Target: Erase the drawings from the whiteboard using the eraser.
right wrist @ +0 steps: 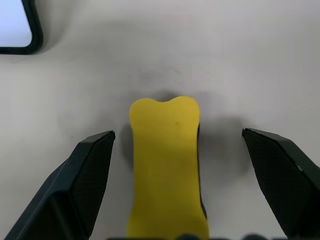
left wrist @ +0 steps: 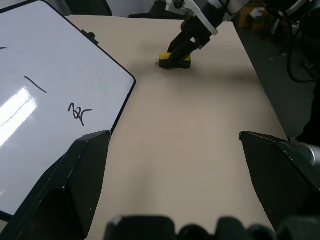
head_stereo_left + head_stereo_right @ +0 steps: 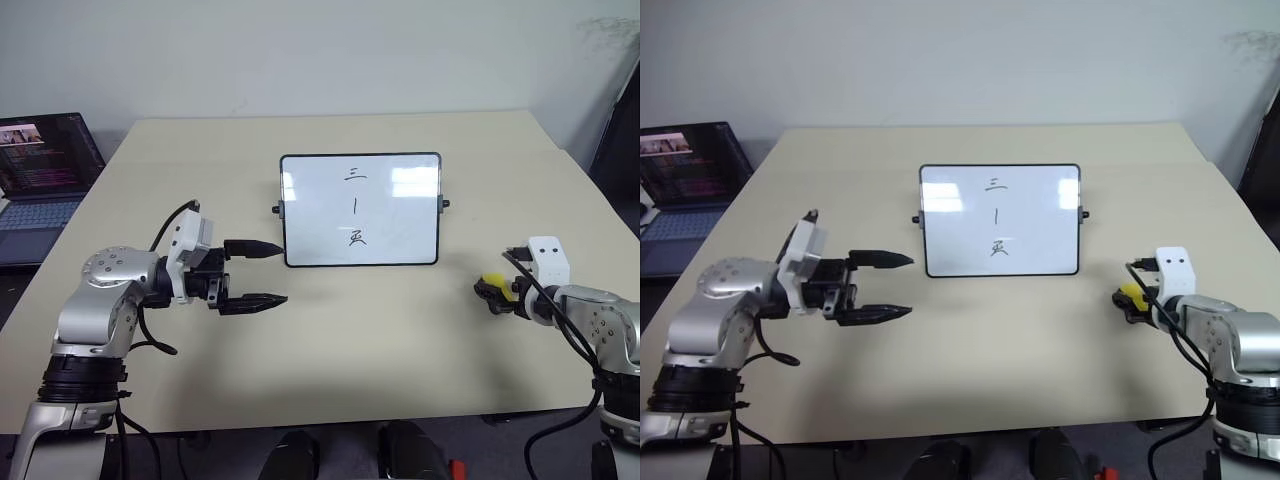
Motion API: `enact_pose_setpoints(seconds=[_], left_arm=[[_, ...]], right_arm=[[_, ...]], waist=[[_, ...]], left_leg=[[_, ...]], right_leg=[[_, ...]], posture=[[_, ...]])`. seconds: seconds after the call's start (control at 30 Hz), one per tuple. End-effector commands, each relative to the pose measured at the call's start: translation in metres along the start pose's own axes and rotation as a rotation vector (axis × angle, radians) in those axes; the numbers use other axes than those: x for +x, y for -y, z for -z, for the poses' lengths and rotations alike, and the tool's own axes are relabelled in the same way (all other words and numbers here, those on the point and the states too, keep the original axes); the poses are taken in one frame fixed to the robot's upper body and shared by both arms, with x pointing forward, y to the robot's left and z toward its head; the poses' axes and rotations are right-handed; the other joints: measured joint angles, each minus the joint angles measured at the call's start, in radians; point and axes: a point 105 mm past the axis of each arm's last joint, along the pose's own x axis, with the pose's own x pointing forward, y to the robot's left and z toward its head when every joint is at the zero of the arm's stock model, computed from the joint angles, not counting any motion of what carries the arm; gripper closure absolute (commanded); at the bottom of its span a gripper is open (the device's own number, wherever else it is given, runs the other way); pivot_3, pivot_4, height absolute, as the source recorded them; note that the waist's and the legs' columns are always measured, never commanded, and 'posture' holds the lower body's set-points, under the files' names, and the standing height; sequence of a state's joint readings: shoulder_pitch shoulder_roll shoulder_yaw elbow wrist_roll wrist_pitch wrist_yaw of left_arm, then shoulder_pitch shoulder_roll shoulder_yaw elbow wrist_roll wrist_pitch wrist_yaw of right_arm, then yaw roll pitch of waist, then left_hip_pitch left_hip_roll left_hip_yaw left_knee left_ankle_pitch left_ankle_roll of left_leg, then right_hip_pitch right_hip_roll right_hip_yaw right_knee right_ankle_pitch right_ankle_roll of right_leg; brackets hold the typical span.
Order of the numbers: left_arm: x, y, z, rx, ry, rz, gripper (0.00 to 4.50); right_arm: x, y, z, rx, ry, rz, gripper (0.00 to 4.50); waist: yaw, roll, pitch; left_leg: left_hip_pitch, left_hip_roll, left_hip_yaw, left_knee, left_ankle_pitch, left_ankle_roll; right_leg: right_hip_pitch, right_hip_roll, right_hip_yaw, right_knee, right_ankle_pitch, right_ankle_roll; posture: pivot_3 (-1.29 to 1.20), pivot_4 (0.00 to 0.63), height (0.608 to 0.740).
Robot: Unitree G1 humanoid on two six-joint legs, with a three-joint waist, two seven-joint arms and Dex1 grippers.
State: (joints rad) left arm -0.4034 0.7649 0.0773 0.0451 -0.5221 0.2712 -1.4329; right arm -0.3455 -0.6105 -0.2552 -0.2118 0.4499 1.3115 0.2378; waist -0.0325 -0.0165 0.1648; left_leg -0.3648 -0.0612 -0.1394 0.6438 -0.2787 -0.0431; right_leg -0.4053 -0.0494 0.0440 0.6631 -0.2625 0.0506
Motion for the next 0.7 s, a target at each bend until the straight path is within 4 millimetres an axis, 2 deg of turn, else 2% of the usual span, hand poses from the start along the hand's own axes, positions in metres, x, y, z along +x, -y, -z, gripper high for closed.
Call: enact_pose_setpoints(seconds=[0.03, 0.37, 0.47, 0.7], left_arm=[[-0.0043, 0.0006, -0.0113, 0.046, -0.005, 0.002, 0.00], [-0.0051, -0.0003, -0.0111, 0.048, -0.010, -0.003, 0.00], [-0.0059, -0.0006, -0.0113, 0.049, -0.011, -0.006, 0.00], [-0.0073, -0.0008, -0.0114, 0.051, -0.017, -0.011, 0.00]], right_arm=[[-0.0055, 0.0081, -0.0152, 0.006, 0.066, 0.030, 0.04], [-0.0030, 0.0046, -0.0186, 0.022, 0.075, 0.019, 0.04], [-0.0028, 0.0036, -0.0184, 0.025, 0.075, 0.017, 0.60], [-0.0017, 0.0009, -0.0190, 0.034, 0.076, 0.003, 3.14]], waist=[[0.000, 0.000, 0.000], [0.000, 0.000, 0.000], [0.000, 0.000, 0.000], [0.000, 0.000, 0.000]], left_leg=[[0.000, 0.000, 0.000, 0.000, 0.000, 0.000], [0.000, 0.000, 0.000, 0.000, 0.000, 0.000], [0.000, 0.000, 0.000, 0.000, 0.000, 0.000], [0.000, 0.000, 0.000, 0.000, 0.000, 0.000]], right_leg=[[0.000, 0.000, 0.000, 0.000, 0.000, 0.000], [0.000, 0.000, 0.000, 0.000, 0.000, 0.000], [0.000, 0.000, 0.000, 0.000, 0.000, 0.000], [0.000, 0.000, 0.000, 0.000, 0.000, 0.000]], posture=[[0.00, 0.150, 0.740], [0.00, 0.150, 0.740], [0.00, 0.150, 0.740], [0.00, 0.150, 0.740]])
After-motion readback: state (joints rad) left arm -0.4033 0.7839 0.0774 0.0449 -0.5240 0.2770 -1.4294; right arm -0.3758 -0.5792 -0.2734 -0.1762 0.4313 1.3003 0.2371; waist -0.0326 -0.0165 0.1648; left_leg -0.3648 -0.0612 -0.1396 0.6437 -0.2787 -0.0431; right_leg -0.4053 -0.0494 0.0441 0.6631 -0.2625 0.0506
